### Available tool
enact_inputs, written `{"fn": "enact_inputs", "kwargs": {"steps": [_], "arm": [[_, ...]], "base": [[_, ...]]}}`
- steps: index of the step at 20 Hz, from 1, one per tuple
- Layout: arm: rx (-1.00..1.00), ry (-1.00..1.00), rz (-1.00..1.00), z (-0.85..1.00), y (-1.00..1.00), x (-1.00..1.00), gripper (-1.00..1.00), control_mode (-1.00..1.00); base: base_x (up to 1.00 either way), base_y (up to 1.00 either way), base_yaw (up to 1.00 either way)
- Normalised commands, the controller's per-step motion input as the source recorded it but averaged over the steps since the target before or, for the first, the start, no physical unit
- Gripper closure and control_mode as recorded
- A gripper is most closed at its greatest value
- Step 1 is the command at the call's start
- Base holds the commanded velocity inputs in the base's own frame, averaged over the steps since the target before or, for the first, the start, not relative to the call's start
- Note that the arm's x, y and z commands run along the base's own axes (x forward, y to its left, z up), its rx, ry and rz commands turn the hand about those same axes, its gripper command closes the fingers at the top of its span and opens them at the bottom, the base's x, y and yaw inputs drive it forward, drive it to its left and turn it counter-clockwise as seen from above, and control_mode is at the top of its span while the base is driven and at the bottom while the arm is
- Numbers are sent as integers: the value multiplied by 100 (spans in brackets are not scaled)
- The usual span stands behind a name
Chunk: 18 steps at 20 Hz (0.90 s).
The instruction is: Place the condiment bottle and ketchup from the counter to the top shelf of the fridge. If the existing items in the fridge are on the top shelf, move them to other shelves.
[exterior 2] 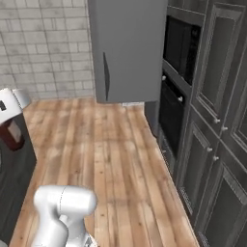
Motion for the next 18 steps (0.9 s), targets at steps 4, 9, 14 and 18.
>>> {"fn": "enact_inputs", "kwargs": {"steps": [4,9,14,18], "arm": [[0,0,0,0,0,0,100,100],[0,0,0,0,0,0,100,100],[0,0,0,0,0,0,100,100],[0,0,0,0,0,0,100,100]], "base": [[100,26,27],[100,25,38],[100,8,26],[100,0,8]]}}
